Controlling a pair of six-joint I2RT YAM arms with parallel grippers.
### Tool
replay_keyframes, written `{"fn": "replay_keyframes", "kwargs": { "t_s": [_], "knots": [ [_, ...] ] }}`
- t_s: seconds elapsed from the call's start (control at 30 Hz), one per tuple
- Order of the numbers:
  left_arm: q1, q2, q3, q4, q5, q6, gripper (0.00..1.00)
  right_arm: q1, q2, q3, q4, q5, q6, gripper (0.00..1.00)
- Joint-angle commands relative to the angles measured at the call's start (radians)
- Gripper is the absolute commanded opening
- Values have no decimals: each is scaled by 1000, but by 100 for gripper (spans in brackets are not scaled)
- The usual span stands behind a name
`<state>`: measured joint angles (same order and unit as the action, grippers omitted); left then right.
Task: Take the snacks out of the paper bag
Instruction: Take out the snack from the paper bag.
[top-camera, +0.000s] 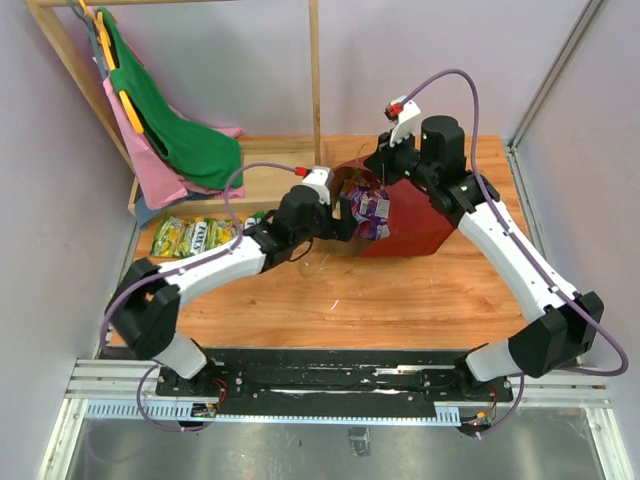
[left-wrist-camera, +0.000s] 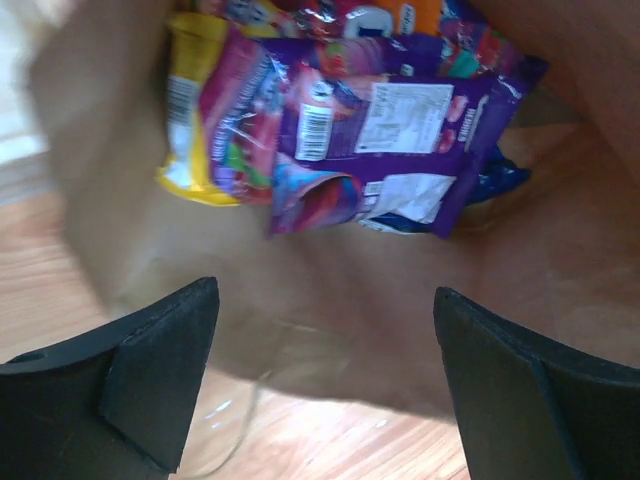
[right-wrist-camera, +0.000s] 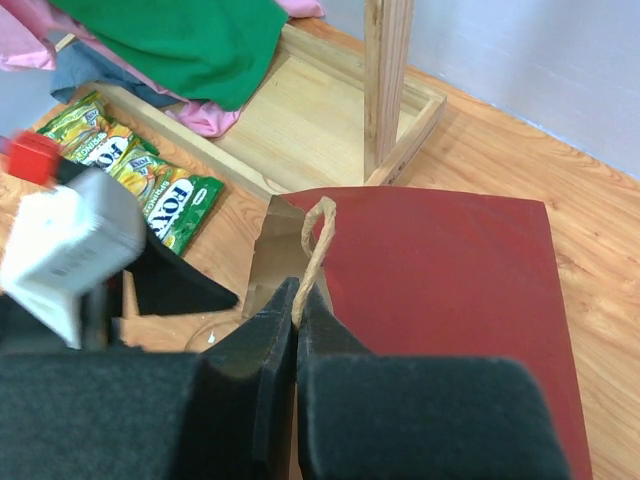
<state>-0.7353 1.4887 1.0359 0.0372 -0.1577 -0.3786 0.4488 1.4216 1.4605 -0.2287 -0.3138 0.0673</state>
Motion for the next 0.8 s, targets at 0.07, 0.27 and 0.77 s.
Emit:
{"fn": "replay_keyframes", "kwargs": {
  "t_s": [0.07,0.27,0.77],
  "knots": [
    [-18,148,7,319,46,-122,92,-4,-8,8,44,-41,57,1],
    [-19,285,130,345,66,-161,92,-4,-3,-17,105,-82,108,1],
    [-18,565,273,369,-120,-184,87,-4,13,-8,177,-135,189,1]
  ]
}}
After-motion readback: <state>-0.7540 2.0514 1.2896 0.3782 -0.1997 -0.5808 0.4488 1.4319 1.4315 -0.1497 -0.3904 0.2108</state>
